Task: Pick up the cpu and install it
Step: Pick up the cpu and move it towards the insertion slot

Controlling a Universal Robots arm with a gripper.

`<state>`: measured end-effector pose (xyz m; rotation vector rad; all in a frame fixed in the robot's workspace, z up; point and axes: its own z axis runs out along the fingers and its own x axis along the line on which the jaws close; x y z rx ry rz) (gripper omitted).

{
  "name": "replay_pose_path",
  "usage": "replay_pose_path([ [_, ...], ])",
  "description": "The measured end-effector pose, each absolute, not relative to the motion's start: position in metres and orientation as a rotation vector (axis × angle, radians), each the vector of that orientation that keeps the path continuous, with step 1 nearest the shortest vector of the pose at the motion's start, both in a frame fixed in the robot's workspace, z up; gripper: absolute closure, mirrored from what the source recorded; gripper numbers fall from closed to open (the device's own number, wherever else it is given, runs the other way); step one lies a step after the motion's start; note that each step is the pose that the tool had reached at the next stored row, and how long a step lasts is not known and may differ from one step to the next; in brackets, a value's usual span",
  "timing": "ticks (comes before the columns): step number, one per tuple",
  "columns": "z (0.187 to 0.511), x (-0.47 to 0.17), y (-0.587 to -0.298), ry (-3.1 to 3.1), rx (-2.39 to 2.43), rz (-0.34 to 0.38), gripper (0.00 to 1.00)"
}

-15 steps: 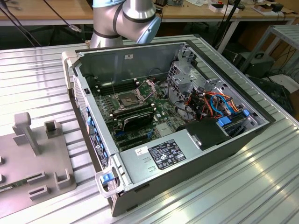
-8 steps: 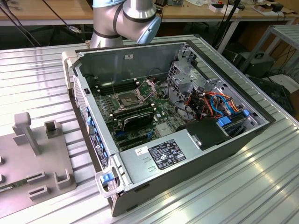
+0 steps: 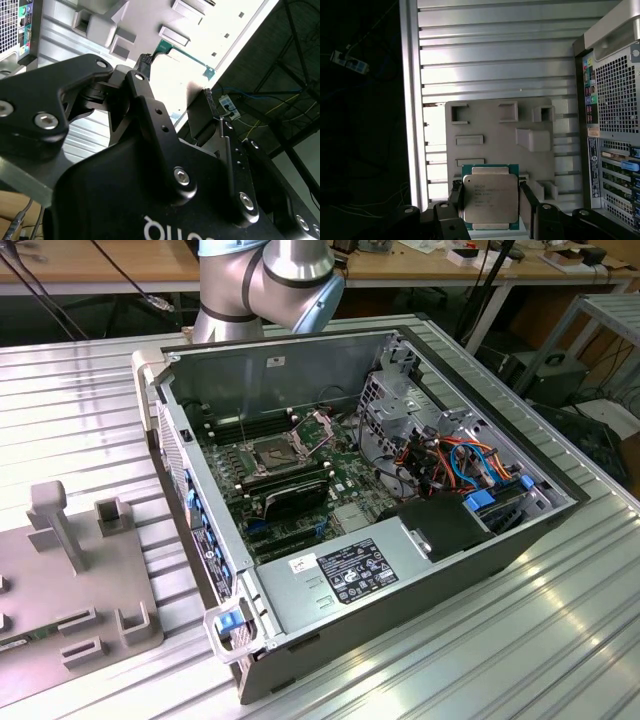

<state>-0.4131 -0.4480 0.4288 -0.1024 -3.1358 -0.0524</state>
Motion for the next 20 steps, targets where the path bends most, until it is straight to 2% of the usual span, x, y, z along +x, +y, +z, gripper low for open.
replay_pose_path([
  [20,0.429,-0.380,-0.448,-3.136,-0.102,-0.052,0.45],
])
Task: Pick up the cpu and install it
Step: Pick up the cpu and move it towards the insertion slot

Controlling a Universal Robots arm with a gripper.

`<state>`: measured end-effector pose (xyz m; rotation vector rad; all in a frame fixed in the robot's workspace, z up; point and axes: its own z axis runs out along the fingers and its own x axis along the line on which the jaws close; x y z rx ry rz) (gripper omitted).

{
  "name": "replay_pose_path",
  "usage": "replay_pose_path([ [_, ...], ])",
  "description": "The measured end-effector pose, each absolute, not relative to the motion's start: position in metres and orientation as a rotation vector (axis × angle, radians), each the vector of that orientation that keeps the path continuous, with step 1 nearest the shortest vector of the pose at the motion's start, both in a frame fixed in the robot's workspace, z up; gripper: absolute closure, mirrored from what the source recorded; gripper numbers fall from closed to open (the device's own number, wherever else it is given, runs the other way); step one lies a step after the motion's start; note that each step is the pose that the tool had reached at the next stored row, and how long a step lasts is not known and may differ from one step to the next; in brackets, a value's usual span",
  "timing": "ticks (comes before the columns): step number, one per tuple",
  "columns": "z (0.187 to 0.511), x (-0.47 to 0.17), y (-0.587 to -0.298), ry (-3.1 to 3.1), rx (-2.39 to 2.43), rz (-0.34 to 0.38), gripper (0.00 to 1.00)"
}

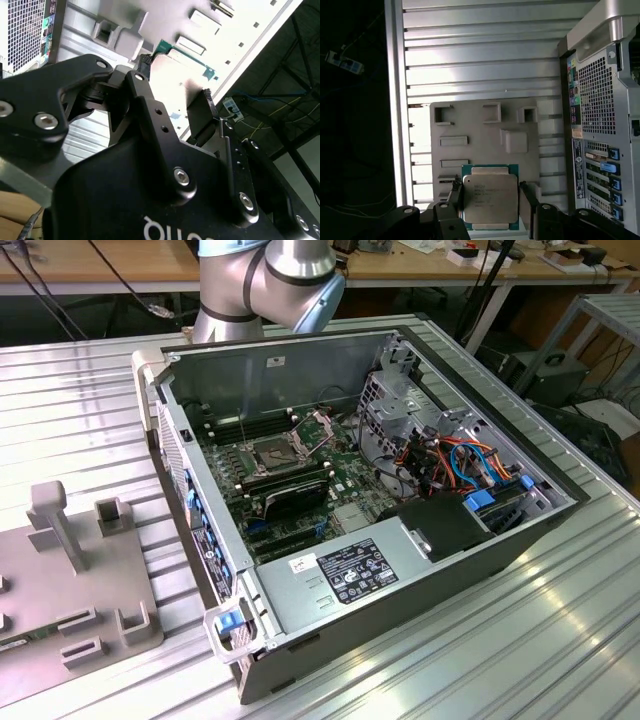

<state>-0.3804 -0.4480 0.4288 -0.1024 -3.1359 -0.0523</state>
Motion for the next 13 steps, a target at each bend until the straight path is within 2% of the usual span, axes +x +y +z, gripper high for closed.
replay_pose_path([
  [2,0.429,-0.350,-0.448,-3.136,-0.102,-0.052,0.45],
  [13,0.429,-0.328,-0.448,-3.136,-0.102,-0.052,0.45],
])
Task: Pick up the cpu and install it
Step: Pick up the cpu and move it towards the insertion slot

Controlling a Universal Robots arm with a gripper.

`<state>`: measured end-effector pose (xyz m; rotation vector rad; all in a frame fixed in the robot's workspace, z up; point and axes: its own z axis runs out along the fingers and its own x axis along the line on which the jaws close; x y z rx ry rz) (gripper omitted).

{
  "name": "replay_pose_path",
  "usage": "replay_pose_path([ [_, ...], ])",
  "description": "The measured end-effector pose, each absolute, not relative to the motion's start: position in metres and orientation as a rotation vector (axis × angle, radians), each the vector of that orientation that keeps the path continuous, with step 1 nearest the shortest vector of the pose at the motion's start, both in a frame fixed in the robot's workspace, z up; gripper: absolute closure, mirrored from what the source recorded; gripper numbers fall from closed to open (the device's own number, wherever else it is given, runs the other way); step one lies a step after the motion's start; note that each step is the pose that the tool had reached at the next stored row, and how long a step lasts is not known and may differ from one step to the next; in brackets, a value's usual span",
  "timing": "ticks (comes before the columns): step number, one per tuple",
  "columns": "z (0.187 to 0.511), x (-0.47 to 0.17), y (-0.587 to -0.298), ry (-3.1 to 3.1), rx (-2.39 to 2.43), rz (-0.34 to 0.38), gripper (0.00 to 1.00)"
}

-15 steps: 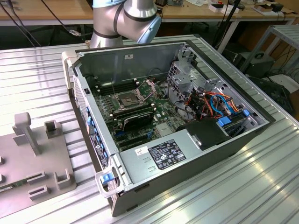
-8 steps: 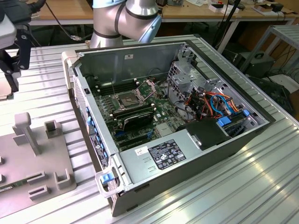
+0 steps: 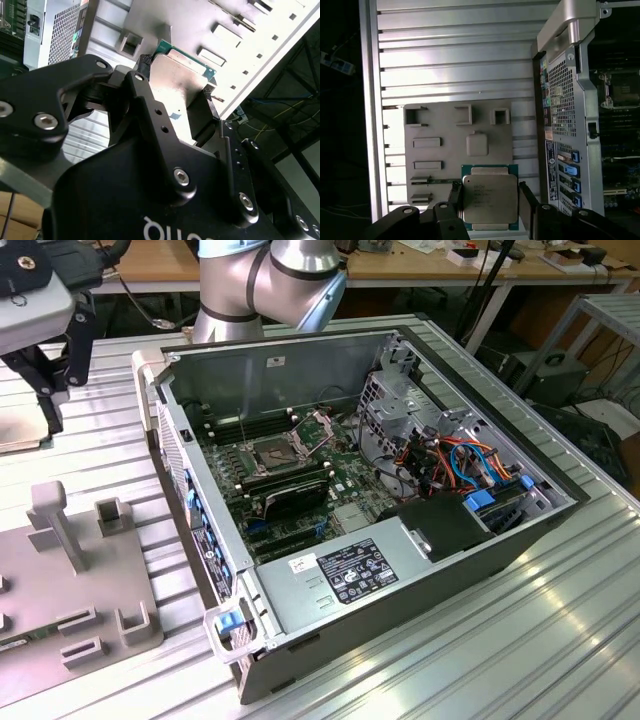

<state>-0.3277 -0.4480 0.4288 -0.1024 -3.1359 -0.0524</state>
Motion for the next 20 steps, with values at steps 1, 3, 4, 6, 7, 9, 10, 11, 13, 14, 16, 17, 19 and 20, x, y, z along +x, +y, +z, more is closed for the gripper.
replay_pose_path([
  [1,0.429,-0.326,-0.448,-3.136,-0.102,-0.052,0.45],
  [3,0.429,-0.323,-0.448,-3.136,-0.102,-0.052,0.45],
  [4,0.429,-0.321,-0.448,-3.136,-0.102,-0.052,0.45],
  [6,0.429,-0.317,-0.448,-3.136,-0.103,-0.052,0.45],
  [7,0.429,-0.316,-0.448,-3.136,-0.103,-0.052,0.45],
  [9,0.429,-0.313,-0.448,-3.136,-0.102,-0.052,0.45],
  [10,0.429,-0.311,-0.448,-3.136,-0.102,-0.052,0.45],
  [11,0.429,-0.309,-0.448,-3.136,-0.102,-0.052,0.45],
  [13,0.429,-0.304,-0.448,-3.136,-0.102,-0.052,0.45],
  [14,0.429,-0.302,-0.448,-3.136,-0.102,-0.052,0.45],
  [16,0.429,-0.298,-0.448,-3.136,-0.102,-0.052,0.45],
  [17,0.429,-0.294,-0.448,-3.136,-0.102,-0.052,0.45],
  [19,0.429,-0.291,-0.448,-3.136,-0.102,-0.052,0.45],
  [20,0.429,-0.288,-0.448,-3.136,-0.102,-0.052,0.45],
])
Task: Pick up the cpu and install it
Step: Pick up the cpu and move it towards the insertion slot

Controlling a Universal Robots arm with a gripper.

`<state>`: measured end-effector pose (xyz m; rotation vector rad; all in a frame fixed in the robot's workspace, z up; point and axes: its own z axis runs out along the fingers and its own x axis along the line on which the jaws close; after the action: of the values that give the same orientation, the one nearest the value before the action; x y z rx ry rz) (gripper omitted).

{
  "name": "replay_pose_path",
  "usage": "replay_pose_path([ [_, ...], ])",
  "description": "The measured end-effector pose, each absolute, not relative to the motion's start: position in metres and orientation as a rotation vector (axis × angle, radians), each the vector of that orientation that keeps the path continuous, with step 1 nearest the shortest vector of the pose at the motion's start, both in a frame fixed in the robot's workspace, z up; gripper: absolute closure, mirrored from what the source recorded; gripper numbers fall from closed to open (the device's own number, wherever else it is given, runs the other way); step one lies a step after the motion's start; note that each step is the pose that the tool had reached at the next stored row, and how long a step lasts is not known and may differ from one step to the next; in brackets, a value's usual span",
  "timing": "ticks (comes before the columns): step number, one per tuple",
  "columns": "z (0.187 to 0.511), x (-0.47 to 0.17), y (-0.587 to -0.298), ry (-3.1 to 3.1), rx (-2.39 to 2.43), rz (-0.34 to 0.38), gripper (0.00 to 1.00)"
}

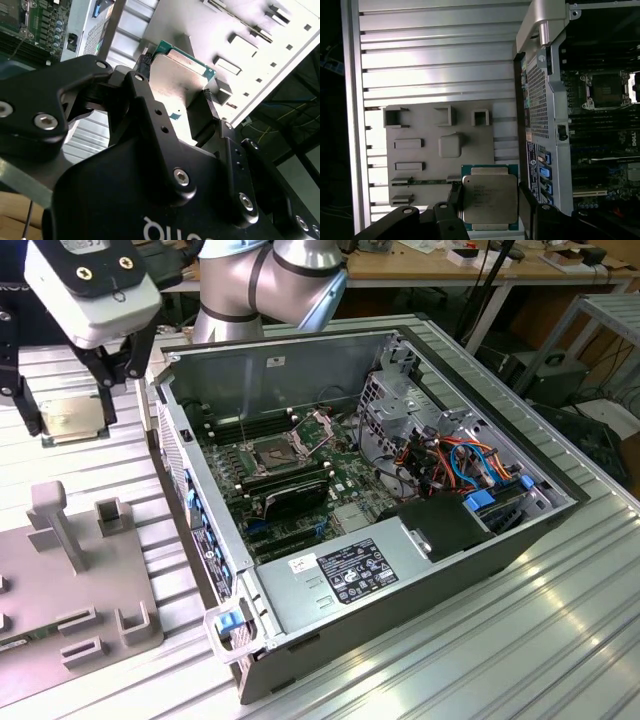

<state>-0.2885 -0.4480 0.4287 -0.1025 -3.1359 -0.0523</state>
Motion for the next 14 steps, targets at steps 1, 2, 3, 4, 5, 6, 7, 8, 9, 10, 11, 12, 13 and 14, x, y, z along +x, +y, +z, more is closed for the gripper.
replay_pose_path([
  [1,0.429,-0.287,-0.448,-3.136,-0.102,-0.052,0.45],
  [2,0.429,-0.285,-0.448,-3.136,-0.102,-0.052,0.45],
  [3,0.429,-0.283,-0.448,-3.136,-0.102,-0.052,0.45],
  [4,0.429,-0.281,-0.448,-3.136,-0.102,-0.052,0.45],
  [5,0.429,-0.279,-0.448,-3.136,-0.102,-0.052,0.45],
  [6,0.429,-0.276,-0.448,-3.136,-0.102,-0.052,0.45],
  [7,0.429,-0.275,-0.448,-3.136,-0.102,-0.052,0.45],
  [8,0.429,-0.273,-0.448,-3.136,-0.102,-0.052,0.45],
  [9,0.429,-0.271,-0.448,-3.136,-0.102,-0.052,0.45],
  [10,0.429,-0.269,-0.448,-3.136,-0.102,-0.052,0.45],
  [11,0.429,-0.266,-0.448,-3.136,-0.103,-0.052,0.45],
  [12,0.429,-0.264,-0.448,-3.136,-0.102,-0.052,0.45],
  [13,0.429,-0.262,-0.448,-3.136,-0.102,-0.052,0.45],
  [14,0.429,-0.260,-0.448,-3.136,-0.102,-0.052,0.45],
])
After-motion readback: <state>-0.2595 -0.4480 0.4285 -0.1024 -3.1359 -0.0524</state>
